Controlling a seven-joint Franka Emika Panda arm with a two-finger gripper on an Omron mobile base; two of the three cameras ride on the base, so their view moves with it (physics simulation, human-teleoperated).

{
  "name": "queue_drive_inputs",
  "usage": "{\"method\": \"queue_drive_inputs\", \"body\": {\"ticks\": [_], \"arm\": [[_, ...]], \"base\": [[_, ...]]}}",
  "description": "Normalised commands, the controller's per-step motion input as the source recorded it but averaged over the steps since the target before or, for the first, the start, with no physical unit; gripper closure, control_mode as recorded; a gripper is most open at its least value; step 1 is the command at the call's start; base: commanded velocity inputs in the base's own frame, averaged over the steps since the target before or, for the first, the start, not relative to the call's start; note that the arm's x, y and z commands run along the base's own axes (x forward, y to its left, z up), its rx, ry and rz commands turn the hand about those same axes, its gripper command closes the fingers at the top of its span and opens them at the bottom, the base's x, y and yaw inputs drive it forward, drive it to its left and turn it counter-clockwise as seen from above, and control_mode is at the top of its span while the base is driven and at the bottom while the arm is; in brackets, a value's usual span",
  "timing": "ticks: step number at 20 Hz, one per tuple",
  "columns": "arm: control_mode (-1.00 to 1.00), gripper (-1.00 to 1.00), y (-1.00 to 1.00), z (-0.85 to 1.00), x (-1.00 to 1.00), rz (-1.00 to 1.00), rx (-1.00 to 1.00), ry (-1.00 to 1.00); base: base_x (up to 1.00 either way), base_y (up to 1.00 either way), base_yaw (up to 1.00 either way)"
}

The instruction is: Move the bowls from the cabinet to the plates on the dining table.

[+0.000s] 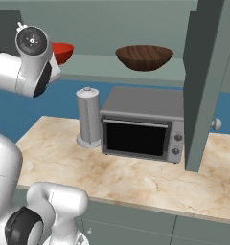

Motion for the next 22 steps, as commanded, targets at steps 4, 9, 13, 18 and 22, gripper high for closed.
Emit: {"method": "queue_drive_inputs", "body": {"ticks": [4,9,13,18,22], "arm": [[-1.0,-1.0,0.0,0.0,0.28,0.0,0.0,0.0],[-1.0,-1.0,0.0,0.0,0.25,0.0,0.0,0.0],[-1.0,-1.0,0.0,0.0,0.26,0.0,0.0,0.0],[-1.0,-1.0,0.05,-0.02,0.19,-0.01,0.0,0.0],[-1.0,-1.0,0.1,-0.06,0.16,-0.02,0.0,0.0]], "base": [[0.0,0.0,0.0],[0.0,0.0,0.0],[0.0,0.0,0.0],[0.0,0.0,0.0],[0.0,0.0,0.0]]}}
